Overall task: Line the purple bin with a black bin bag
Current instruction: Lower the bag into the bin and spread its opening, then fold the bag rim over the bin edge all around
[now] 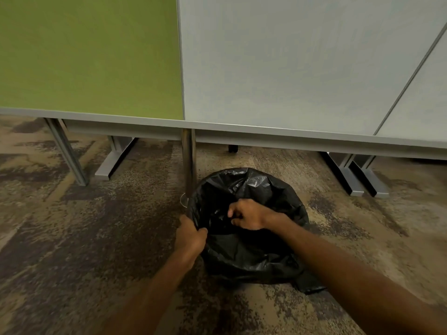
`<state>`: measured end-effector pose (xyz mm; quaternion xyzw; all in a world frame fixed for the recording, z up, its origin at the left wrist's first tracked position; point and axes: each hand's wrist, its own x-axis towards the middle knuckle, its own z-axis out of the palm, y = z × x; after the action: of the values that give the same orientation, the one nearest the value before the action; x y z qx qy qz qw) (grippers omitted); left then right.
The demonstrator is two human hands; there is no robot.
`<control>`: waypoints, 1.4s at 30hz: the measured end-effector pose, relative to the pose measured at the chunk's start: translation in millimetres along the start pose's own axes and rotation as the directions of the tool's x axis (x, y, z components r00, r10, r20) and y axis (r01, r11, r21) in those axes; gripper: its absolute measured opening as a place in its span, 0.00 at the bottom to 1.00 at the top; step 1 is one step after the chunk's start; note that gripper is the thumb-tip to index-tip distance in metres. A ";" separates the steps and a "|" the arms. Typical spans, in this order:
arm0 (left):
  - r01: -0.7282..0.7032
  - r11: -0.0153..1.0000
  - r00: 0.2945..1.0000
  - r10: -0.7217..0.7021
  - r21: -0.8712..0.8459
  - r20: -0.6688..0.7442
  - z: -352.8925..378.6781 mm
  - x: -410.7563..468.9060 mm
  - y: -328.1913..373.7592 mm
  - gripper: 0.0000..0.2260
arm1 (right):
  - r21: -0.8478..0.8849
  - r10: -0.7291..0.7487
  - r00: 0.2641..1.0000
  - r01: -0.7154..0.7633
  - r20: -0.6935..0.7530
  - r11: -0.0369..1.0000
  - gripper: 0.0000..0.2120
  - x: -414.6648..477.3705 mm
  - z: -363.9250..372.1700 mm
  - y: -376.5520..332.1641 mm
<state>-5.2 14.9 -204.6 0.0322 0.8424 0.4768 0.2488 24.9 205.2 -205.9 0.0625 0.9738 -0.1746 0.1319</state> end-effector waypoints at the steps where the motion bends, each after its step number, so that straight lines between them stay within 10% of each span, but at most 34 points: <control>1: -0.014 1.000 1.000 0.014 0.001 -0.004 1.2 -1.6 -2.3 0.23 | -0.067 0.012 0.998 -0.008 0.056 0.998 0.14 9.3 6.3 0.9; 9: -0.111 0.992 0.993 0.113 0.061 -0.020 4.3 -8.2 -16.2 0.17 | -0.402 0.282 0.883 -0.119 0.375 0.908 0.48 33.1 55.9 5.7; 18: -0.143 0.987 0.989 0.145 0.070 -0.029 4.9 -14.5 -19.0 0.12 | -0.430 0.236 0.937 -0.107 0.259 0.896 0.49 36.4 98.3 27.1; 27: -0.035 0.998 0.999 0.036 -0.043 0.017 1.4 -16.2 -2.6 0.17 | -0.318 0.105 0.973 -0.034 0.206 0.947 0.30 -2.4 39.2 9.2; 31: 0.050 0.987 0.996 -0.038 -0.152 0.083 -5.1 -10.8 1.9 0.20 | -0.087 0.107 0.978 -0.124 -0.179 0.988 0.12 -37.3 -0.8 10.3; 36: 0.131 0.962 0.984 -0.096 -0.240 0.152 -14.5 -11.3 3.2 0.20 | 0.131 0.344 0.713 -0.337 -0.611 0.932 0.09 -80.9 -26.1 34.7; 42: 0.141 0.954 0.985 -0.108 -0.264 0.137 -17.6 -14.7 8.3 0.24 | 0.661 0.732 0.566 -0.388 -0.380 0.643 0.05 -103.2 -17.2 72.2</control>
<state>-1.7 1.2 -184.6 -0.0270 0.7525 0.5687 0.3310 131.8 270.8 -185.0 0.4672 0.7994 -0.3391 -0.1661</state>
